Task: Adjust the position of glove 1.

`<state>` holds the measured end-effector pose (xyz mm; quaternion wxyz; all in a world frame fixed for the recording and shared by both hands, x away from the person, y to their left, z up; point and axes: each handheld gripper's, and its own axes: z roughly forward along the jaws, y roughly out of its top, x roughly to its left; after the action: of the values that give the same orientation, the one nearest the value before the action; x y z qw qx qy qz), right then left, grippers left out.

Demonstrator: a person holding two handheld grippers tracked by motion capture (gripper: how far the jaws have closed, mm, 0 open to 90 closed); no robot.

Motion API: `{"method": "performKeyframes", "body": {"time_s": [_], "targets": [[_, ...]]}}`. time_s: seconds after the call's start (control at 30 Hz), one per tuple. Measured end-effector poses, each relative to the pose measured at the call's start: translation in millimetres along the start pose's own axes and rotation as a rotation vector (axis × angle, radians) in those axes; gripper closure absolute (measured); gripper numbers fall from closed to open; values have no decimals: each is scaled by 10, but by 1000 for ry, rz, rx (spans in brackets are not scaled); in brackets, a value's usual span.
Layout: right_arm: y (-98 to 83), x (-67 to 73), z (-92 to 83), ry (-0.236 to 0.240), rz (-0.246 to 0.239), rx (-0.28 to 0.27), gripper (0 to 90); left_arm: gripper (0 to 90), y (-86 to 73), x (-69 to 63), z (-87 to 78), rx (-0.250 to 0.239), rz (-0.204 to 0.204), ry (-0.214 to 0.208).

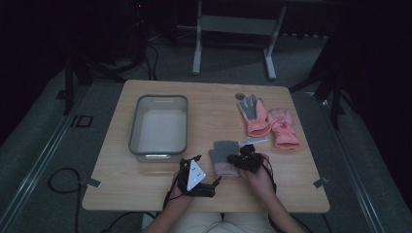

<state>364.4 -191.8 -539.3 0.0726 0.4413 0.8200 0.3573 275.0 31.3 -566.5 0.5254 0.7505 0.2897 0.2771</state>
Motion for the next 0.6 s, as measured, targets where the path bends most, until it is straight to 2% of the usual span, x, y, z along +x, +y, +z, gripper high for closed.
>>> {"method": "performKeyframes", "body": {"time_s": [0.13, 0.2, 0.23, 0.27, 0.3, 0.33, 0.4, 0.43, 0.47, 0.5, 0.6], "targets": [[13, -7, -7, 0, -6, 7, 769, 10, -2, 8, -2, -7, -8, -1], [29, -17, -64, 17, -4, 3, 742, 10, -16, -18, -23, -60, 63, 56], [29, -17, -64, 17, -4, 3, 742, 10, -8, -22, -34, -71, 75, 49], [41, -17, -111, 19, -10, -10, 735, 10, 4, -19, -34, -82, 65, 16], [41, -17, -111, 19, -10, -10, 735, 10, 4, -19, -34, -82, 65, 16], [53, -20, -162, 20, -16, -25, 720, 10, 27, -21, -20, -69, 65, -29], [81, -43, -280, 17, -42, -44, 682, 10, 44, -38, -19, -61, 76, -53], [85, -73, -360, 29, -51, -57, 650, 10, 60, -50, -20, -55, 98, -53], [82, -90, -400, 48, -51, -70, 637, 10, 93, -77, -28, -44, 122, -32], [78, -104, -436, 52, -55, -77, 623, 10, 93, -77, -28, -44, 122, -32], [65, -125, -497, 47, -76, -84, 609, 10, 134, -62, -51, -29, 84, -48]]}}
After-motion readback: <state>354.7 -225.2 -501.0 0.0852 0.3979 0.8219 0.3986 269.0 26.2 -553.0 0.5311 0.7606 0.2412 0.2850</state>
